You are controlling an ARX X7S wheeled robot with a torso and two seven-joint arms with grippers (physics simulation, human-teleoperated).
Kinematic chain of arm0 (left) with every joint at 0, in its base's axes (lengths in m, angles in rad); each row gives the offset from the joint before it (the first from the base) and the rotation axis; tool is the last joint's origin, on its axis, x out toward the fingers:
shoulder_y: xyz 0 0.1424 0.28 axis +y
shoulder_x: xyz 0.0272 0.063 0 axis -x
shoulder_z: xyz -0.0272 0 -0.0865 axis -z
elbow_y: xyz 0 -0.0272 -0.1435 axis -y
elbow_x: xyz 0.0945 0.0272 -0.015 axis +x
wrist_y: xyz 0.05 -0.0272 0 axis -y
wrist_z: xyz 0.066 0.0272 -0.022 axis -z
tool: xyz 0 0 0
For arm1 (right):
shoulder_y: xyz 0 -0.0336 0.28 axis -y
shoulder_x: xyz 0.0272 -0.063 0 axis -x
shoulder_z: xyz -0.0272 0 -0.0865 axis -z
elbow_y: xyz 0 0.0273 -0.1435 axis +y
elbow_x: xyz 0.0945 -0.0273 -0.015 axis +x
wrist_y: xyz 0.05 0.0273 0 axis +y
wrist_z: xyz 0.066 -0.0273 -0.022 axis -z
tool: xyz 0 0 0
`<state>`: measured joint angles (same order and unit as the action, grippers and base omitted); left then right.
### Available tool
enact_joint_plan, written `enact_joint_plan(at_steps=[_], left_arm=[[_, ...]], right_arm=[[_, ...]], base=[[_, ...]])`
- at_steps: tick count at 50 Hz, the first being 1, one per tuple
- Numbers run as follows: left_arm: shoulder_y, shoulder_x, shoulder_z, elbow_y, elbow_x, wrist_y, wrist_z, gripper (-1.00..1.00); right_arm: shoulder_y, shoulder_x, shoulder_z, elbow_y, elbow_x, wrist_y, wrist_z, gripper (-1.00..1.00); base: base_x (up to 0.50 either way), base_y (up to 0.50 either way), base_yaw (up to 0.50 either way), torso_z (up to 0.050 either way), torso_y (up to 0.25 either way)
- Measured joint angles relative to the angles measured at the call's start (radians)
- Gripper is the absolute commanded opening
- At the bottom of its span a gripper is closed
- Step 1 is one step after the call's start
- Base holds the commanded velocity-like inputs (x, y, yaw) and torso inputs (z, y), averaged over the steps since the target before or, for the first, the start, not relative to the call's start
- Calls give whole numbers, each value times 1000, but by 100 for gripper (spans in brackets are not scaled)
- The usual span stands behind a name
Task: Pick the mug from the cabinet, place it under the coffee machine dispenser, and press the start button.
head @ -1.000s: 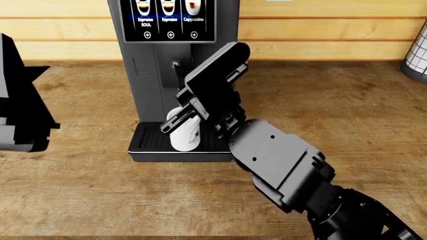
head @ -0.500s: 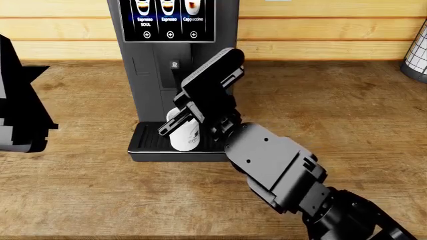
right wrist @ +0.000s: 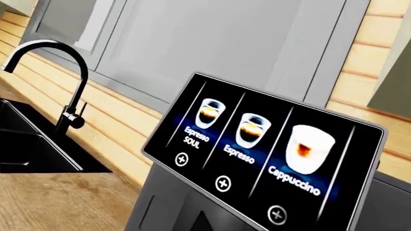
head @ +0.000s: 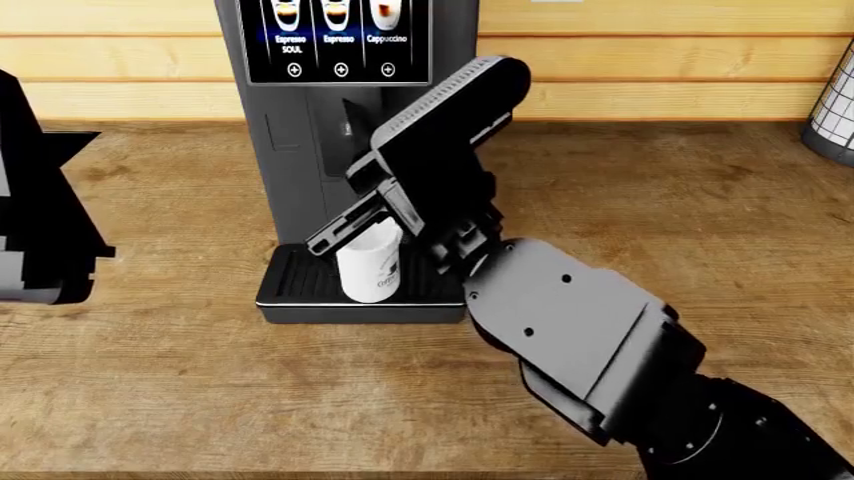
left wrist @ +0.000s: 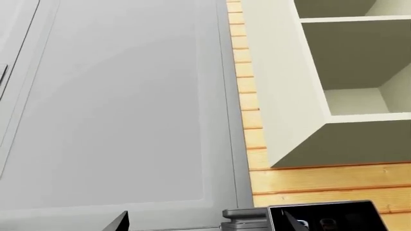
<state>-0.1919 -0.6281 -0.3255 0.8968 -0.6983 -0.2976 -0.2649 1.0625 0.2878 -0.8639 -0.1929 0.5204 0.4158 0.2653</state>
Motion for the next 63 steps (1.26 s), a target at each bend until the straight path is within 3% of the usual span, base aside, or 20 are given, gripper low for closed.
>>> enact_joint_plan(at_steps=[12, 26, 27, 39, 51, 63], left_arm=[[1, 0, 4, -4, 3, 5, -1, 100], [10, -15, -7, 24, -16, -13, -25, 100], [12, -16, -8, 27, -18, -14, -28, 100], [38, -29, -29, 60, -41, -31, -56, 100], [63, -31, -48, 67, -52, -31, -74, 100], [137, -11, -159, 64, -149, 34, -45, 100]], right_arm=[[-24, 52, 17, -94, 35, 39, 27, -100], [-104, 237, 109, -381, 153, 131, 146, -100], [-111, 254, 121, -401, 163, 136, 158, 100], [-180, 490, 328, -597, 288, 163, 331, 100], [-316, 729, 608, -701, 388, 88, 512, 100], [-694, 860, 1243, -799, 448, 37, 645, 100]], base=[[0, 0, 0, 0, 0], [0, 0, 0, 0, 0], [0, 0, 0, 0, 0], [0, 0, 0, 0, 0], [0, 0, 0, 0, 0], [0, 0, 0, 0, 0]])
